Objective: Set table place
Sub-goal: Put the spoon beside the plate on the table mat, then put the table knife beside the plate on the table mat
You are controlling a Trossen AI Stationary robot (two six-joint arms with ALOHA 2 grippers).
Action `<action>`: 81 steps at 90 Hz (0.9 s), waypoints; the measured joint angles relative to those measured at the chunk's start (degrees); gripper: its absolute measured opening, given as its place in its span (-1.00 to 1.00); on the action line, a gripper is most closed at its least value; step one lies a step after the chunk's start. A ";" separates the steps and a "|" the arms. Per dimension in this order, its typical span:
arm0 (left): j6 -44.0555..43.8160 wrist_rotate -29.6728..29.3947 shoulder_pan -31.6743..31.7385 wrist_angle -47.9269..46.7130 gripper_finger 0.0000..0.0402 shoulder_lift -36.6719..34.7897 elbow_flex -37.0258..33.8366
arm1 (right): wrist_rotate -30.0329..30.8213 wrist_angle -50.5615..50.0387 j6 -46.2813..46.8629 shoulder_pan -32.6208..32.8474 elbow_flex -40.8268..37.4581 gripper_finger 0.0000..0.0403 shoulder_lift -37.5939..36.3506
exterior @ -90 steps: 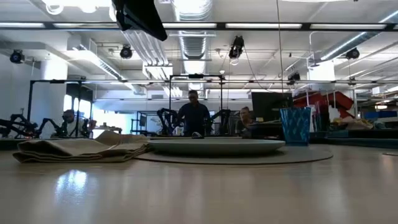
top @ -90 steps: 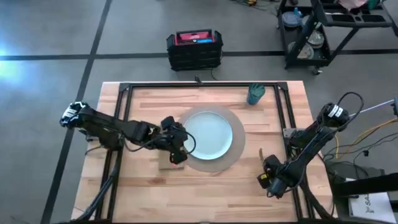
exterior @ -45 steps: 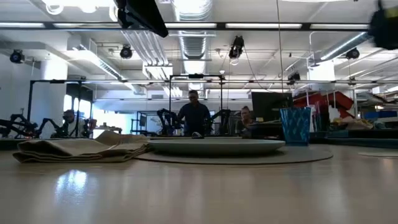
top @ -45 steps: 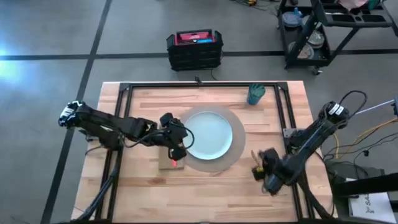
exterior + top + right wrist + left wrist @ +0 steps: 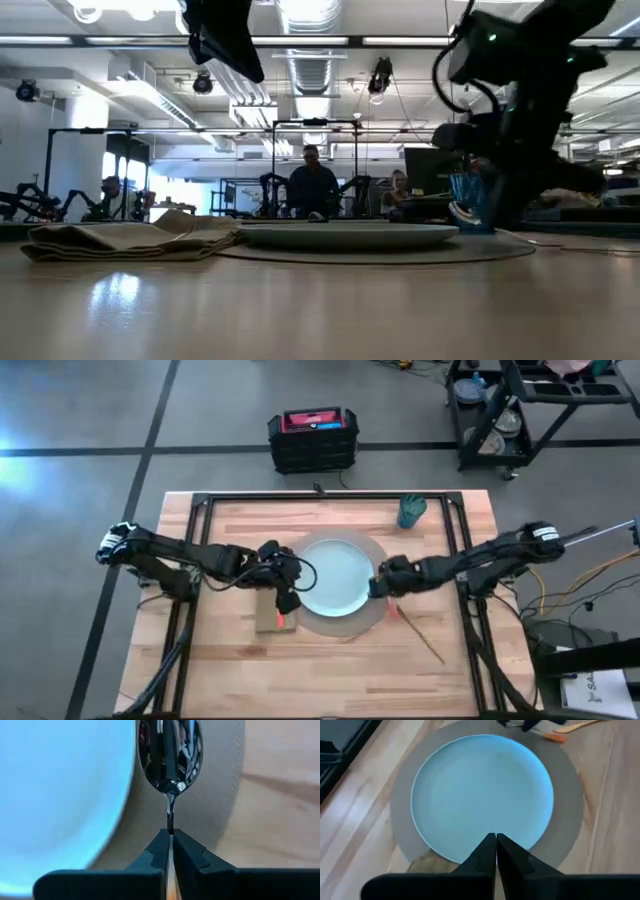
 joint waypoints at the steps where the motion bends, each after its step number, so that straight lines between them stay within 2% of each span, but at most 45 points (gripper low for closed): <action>1: 0.00 0.01 0.00 -0.09 -1.00 0.00 -0.01 | -0.23 0.18 -0.43 -0.38 0.01 -1.00 0.19; 16: 0.00 -0.01 0.02 -0.54 -1.00 0.00 -0.01 | -2.83 0.85 -3.56 -4.16 0.19 -1.00 3.09; 39: 0.00 0.01 0.02 -0.70 -1.00 0.02 -0.03 | -3.36 0.90 -3.28 -4.26 0.23 -0.94 3.36; 57: 0.00 -0.01 0.02 -0.75 -1.00 0.02 -0.05 | -4.25 -1.30 -3.18 -2.83 -0.11 -0.68 -0.94; 67: 0.00 -0.01 0.02 -0.77 -1.00 0.04 -0.05 | -3.89 -6.81 -2.89 -0.64 -0.06 -0.51 -4.82; 81: -0.02 0.01 -0.11 -1.19 -1.00 0.07 -0.05 | -6.83 -12.50 -2.58 7.58 -0.01 -0.29 -10.55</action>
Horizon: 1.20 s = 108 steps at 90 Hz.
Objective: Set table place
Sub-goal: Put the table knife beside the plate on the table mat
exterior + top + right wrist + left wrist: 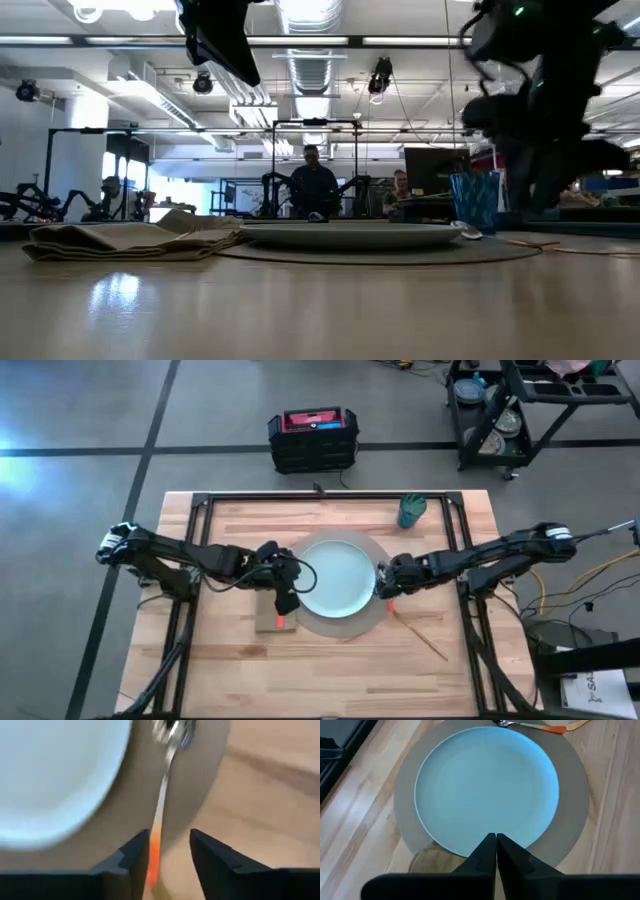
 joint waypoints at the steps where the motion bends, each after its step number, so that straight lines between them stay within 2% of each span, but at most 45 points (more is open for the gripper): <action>1: 0.01 -0.01 -0.02 -0.12 -1.00 0.00 0.00 | -0.33 -0.41 0.63 1.01 0.00 -0.28 -0.25; 22: -0.53 -0.02 -0.10 -0.87 -1.00 0.00 0.00 | -1.27 -4.42 20.66 25.07 0.03 -0.21 -0.04; 37: -1.49 -0.02 -0.10 -0.85 -1.00 0.00 0.00 | -0.99 -4.46 30.90 34.80 0.66 -0.28 4.11; 59: -1.55 -0.02 -0.10 -0.04 -1.00 0.00 0.00 | -2.26 0.78 31.00 36.57 1.15 -0.39 12.31; 72: -1.46 -0.02 -0.10 -0.01 -1.00 0.00 0.00 | -2.92 0.62 32.35 36.42 1.83 -0.45 15.26; 80: -1.33 -0.04 -0.10 -0.03 -1.00 0.00 0.00 | -3.02 0.04 33.18 36.42 2.25 -0.58 15.52; 91: -1.29 -0.06 -0.10 -0.52 -1.00 0.00 -0.02 | -2.94 -1.31 33.92 36.44 3.81 -0.91 15.54; 108: -1.38 -0.04 -0.12 -1.05 -1.00 0.00 -0.02 | -0.67 -1.95 38.97 37.19 6.93 -0.97 16.00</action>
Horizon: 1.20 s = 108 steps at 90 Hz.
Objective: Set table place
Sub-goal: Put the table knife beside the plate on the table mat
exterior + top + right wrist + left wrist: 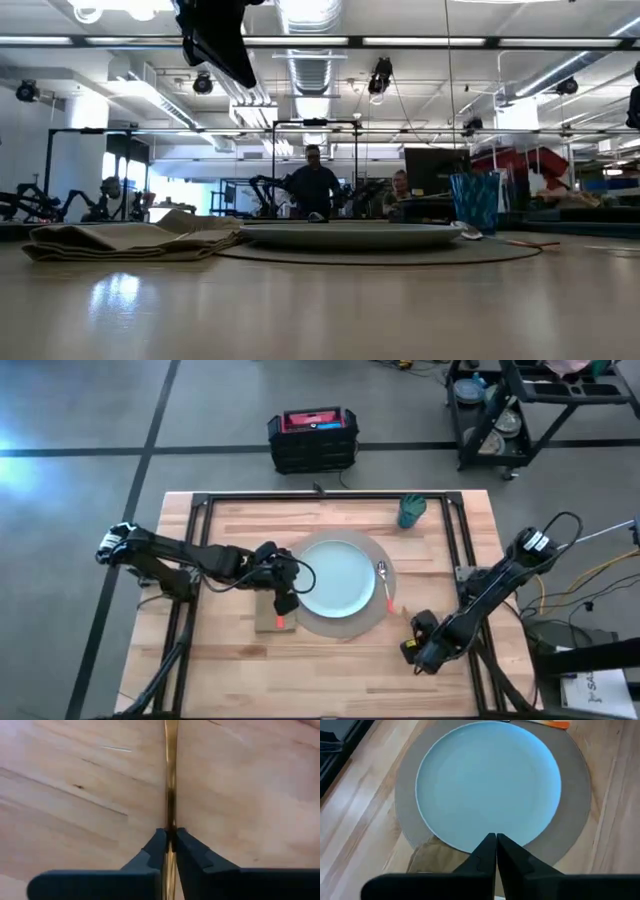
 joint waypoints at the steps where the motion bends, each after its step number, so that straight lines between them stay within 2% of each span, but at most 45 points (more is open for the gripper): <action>1: -0.04 0.00 -0.01 -0.01 -1.00 0.00 0.00 | 0.54 0.08 0.37 0.18 0.43 -0.97 0.02; 18: -0.09 0.00 -0.36 -0.23 -1.00 0.00 0.00 | 11.61 -2.25 1.43 0.21 8.88 -0.99 -0.20; 30: -0.09 0.00 -0.34 -0.24 -1.00 0.00 0.00 | 16.55 -10.38 -5.47 -7.37 10.55 -0.99 -0.80; 37: -0.11 0.00 -0.34 -0.12 -1.00 0.00 0.02 | 17.91 -11.56 -9.42 -13.04 9.52 -0.99 -1.38; 47: 0.06 0.00 -0.34 -0.18 -1.00 0.00 0.42 | 17.83 -10.51 -15.61 -21.64 7.03 -1.00 -1.71; 61: 1.24 -0.50 -0.34 -0.19 -1.00 0.00 0.48 | 16.77 -1.75 -23.79 -29.84 4.75 -1.00 -1.73; 90: 2.56 -1.22 -0.53 -0.43 -1.00 -0.09 0.48 | 14.72 0.59 -29.02 -37.77 3.34 -1.00 -1.71; 108: 2.51 -2.01 -0.53 -0.30 -1.00 -0.15 0.48 | 13.62 2.14 -30.81 -38.74 2.29 -1.00 -1.71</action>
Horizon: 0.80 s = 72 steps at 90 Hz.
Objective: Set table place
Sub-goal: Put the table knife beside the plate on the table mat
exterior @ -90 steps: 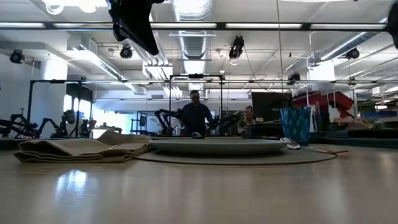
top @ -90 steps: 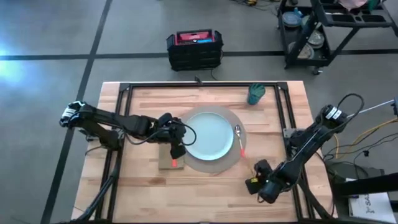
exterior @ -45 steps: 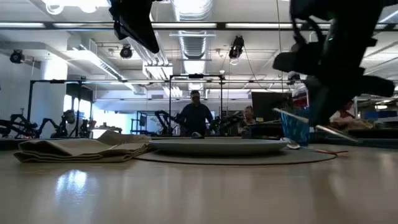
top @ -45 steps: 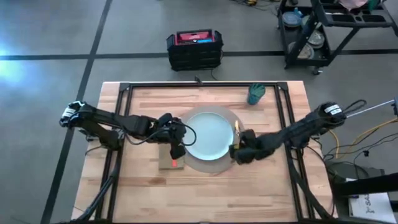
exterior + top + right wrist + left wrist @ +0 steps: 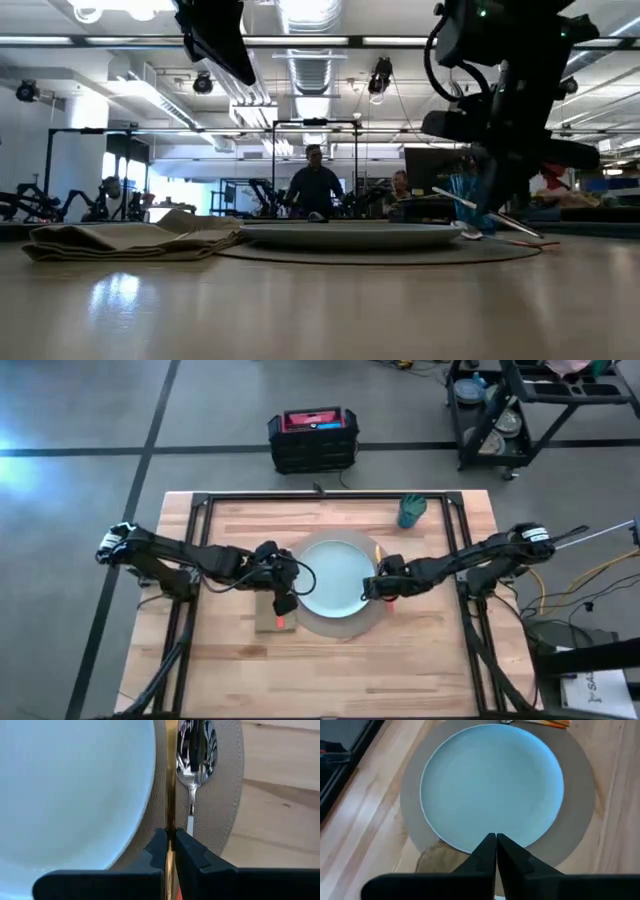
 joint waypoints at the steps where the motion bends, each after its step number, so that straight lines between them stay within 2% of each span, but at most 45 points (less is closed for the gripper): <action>1: 0.00 -0.14 0.00 0.02 -1.00 -0.02 0.00 | -0.05 0.08 0.00 0.00 -0.03 -1.00 0.00; 26: 0.00 -1.07 -0.02 0.07 -1.00 -0.04 0.07 | -1.40 6.65 0.37 0.13 -2.12 -1.00 0.98; 61: -0.02 -1.07 -0.02 -0.40 -1.00 -0.10 0.07 | -3.24 7.30 2.04 0.09 -1.13 -1.00 7.62; 72: -0.04 -1.07 -0.02 -0.60 -1.00 -0.11 0.09 | -2.74 6.78 2.50 0.09 -0.25 -0.91 7.29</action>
